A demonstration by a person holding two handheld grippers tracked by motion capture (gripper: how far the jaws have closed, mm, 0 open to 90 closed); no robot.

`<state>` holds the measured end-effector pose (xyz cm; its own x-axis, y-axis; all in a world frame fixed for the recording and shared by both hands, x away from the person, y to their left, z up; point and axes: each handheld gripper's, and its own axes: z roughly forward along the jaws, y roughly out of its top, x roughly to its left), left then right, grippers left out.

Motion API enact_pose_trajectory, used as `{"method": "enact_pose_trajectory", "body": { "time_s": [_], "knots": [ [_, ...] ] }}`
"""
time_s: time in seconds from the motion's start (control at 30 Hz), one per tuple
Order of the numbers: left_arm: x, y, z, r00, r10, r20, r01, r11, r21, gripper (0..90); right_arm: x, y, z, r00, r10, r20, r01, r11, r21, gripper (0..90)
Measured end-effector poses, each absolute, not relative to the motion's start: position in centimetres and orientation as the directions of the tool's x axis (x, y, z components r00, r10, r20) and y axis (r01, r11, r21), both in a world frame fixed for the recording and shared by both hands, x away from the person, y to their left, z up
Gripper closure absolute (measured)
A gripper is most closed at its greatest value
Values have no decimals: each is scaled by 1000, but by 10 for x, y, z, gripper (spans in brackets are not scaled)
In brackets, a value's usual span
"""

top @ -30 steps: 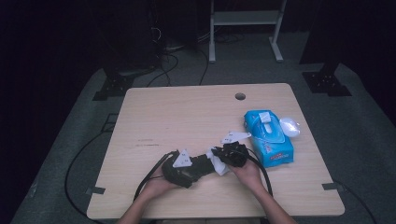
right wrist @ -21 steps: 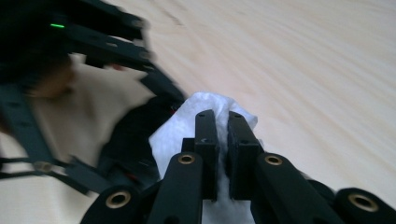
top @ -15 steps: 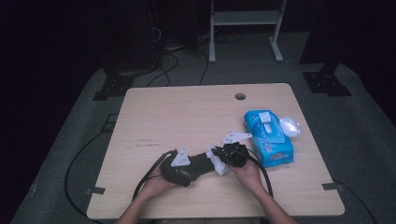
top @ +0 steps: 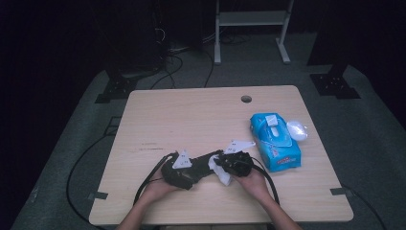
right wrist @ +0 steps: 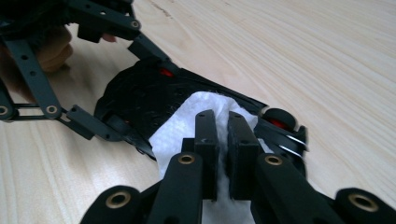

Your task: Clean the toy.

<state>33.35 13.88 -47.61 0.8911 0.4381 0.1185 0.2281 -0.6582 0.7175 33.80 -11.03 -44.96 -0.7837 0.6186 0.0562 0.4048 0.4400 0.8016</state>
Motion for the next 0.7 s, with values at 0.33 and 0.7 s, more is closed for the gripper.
{"method": "enact_pose_trajectory", "body": {
  "time_s": [0.33, 0.7],
  "knots": [
    [336, 141, -476, 889, 444, 115, 234, -655, 719, 240, 335, -115, -449, -767, 641, 26, 402, 447, 799, 840],
    [340, 145, -476, 876, 469, 116, 252, -649, 717, 240, 335, -120, -450, -772, 633, 51, 419, 448, 790, 840]
  ]
}}
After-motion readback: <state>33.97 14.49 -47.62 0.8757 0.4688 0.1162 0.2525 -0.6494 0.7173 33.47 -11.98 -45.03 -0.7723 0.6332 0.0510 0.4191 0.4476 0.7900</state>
